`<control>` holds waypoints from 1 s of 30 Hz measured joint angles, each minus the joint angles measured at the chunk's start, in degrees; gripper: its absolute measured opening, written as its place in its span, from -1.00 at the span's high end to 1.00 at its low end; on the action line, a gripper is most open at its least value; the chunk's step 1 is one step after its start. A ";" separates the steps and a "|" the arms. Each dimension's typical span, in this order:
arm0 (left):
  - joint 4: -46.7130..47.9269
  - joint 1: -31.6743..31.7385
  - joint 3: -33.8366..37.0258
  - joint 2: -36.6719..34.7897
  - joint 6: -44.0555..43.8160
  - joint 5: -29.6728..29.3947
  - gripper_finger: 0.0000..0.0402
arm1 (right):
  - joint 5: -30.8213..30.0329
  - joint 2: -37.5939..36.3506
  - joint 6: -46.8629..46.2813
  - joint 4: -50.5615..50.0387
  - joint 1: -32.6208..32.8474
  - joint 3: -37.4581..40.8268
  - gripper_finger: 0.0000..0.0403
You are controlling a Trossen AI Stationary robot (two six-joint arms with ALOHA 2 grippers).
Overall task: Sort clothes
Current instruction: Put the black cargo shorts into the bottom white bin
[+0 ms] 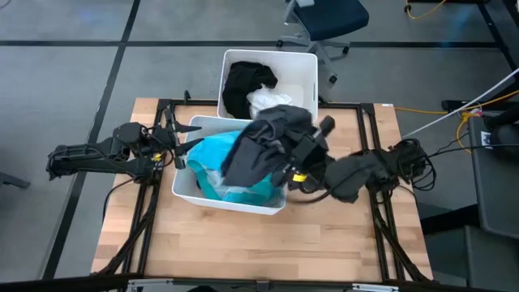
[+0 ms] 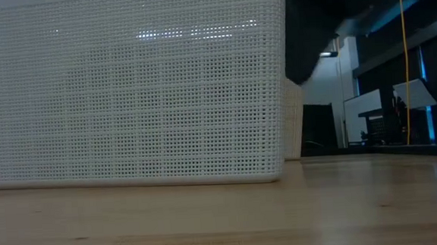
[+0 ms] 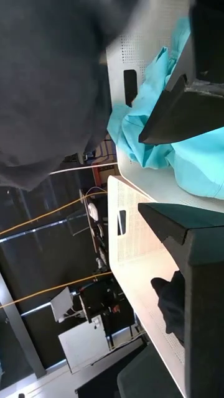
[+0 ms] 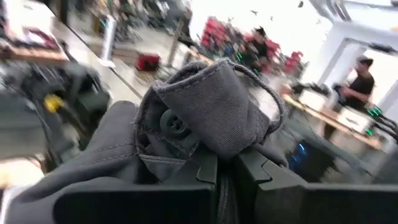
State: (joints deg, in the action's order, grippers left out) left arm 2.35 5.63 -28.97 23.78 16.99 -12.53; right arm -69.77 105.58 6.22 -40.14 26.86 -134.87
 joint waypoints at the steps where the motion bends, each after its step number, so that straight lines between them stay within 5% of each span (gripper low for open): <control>1: 0.00 -0.02 0.00 0.01 0.00 0.01 0.25 | 1.47 0.00 3.38 4.13 -0.49 0.00 0.91; 7: 0.02 -0.02 0.00 -0.01 0.04 0.00 0.25 | 13.95 0.00 18.11 23.54 -3.80 0.00 0.91; 12: 0.02 -0.02 0.00 -0.01 0.09 0.00 0.25 | 26.28 0.00 21.13 30.04 -7.58 0.00 0.91; 21: 0.04 -0.02 0.01 -0.01 0.12 0.01 0.25 | 39.17 3.50 13.39 28.55 -14.57 -0.02 0.91; 30: 0.36 -0.01 0.01 0.01 0.13 0.00 0.25 | 38.33 8.85 4.10 9.09 -17.62 -0.02 0.91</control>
State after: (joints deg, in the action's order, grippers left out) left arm 2.71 5.61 -28.96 23.79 17.12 -12.53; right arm -31.44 114.43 10.33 -31.05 9.24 -134.89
